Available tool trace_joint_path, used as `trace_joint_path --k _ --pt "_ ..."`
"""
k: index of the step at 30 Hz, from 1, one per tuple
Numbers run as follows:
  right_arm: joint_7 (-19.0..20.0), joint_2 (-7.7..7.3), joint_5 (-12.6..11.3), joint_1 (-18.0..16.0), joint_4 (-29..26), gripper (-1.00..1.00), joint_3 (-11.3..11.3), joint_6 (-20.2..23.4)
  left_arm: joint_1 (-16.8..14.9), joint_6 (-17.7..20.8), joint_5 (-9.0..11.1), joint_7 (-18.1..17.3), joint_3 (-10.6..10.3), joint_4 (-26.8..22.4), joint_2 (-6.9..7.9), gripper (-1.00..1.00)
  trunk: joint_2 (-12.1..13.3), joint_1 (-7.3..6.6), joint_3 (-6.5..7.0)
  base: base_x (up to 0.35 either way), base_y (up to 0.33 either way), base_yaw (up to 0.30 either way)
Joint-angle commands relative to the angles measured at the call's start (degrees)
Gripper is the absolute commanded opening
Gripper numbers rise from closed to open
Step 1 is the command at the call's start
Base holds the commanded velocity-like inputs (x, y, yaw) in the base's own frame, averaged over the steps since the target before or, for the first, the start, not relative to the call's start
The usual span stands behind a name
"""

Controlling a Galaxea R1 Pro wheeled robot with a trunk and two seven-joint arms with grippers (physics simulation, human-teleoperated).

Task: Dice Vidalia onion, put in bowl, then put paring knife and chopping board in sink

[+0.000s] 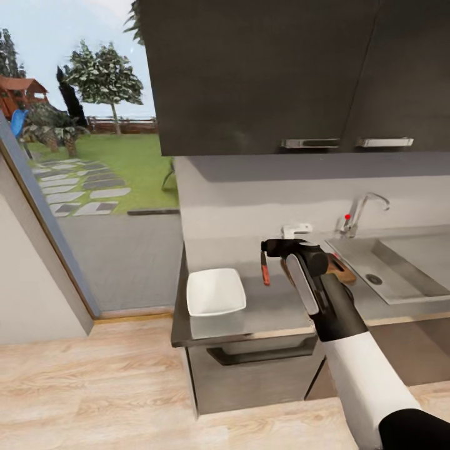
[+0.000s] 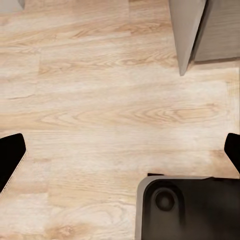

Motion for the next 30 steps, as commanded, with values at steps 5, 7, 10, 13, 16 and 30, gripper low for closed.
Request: trace_joint_path --k 5,7,10,13,16,30 --pt "1.7 -2.90 -2.9 -0.1 1.9 1.00 -0.1 0.1 0.0 -0.1 0.6 0.2 -0.5 0.0 0.09 1.00 -0.1 0.06 -0.11 0.270 0.222 0.000" --pt "1.9 -3.07 -3.0 -0.1 2.0 1.00 -0.1 0.1 0.0 -0.1 0.6 0.2 -0.5 0.0 0.09 1.00 -0.1 0.06 -0.11 0.217 0.156 0.000" --pt "2.0 -3.38 -3.1 -0.1 2.0 1.00 -0.4 0.1 0.0 -0.1 0.6 0.2 -0.5 0.1 0.09 1.00 -0.1 0.06 -0.11 0.078 0.053 0.000" --pt "2.2 -3.96 -3.3 -0.1 2.1 1.00 -1.3 0.0 0.0 -0.1 0.6 0.2 -0.5 0.1 0.09 1.00 -0.1 0.06 -0.11 0.020 0.014 0.000" --pt "3.9 -4.33 -3.2 -0.1 2.1 1.00 -2.4 0.0 0.0 -0.1 0.6 0.2 -0.5 0.1 0.09 1.00 -0.1 0.06 -0.11 0.007 0.004 0.000" --pt "11.2 -7.02 -3.2 -0.1 5.9 1.00 -3.5 -0.2 0.0 0.0 0.6 0.2 -0.5 0.1 0.09 1.00 -0.1 0.06 -0.11 0.197 0.000 0.000"
